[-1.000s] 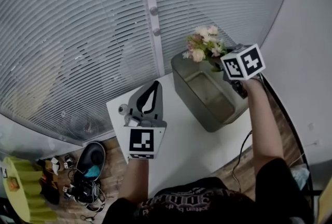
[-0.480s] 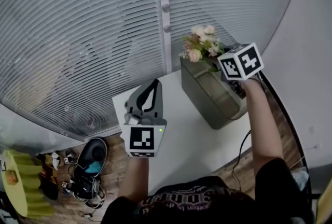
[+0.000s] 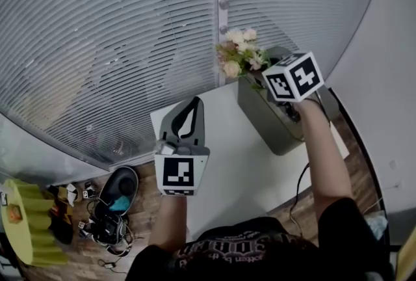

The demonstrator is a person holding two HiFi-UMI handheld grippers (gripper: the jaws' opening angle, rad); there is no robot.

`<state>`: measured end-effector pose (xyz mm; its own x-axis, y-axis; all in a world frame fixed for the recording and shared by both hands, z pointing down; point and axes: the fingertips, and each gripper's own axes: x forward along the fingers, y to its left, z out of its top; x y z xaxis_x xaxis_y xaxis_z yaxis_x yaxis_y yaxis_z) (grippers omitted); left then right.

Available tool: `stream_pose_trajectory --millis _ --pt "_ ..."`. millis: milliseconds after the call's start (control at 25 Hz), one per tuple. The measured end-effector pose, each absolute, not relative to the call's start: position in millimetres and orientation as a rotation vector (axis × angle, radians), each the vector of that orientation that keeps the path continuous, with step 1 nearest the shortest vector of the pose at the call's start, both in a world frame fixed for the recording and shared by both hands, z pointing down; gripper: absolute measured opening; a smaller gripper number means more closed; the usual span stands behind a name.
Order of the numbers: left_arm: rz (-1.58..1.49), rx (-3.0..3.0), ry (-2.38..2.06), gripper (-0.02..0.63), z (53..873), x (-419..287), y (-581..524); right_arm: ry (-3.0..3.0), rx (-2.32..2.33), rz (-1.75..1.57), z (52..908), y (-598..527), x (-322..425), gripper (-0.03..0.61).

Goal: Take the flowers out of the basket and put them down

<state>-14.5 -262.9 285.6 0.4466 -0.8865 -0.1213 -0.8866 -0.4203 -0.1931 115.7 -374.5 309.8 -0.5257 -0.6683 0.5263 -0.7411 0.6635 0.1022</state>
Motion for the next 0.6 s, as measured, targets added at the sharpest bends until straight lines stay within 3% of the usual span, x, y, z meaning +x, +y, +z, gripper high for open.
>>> stream_pose_trajectory --millis 600 --pt "-0.007 -2.442 1.611 -0.002 292 -70 -218 -2.245 1.017 0.026 340 -328 49 0.104"
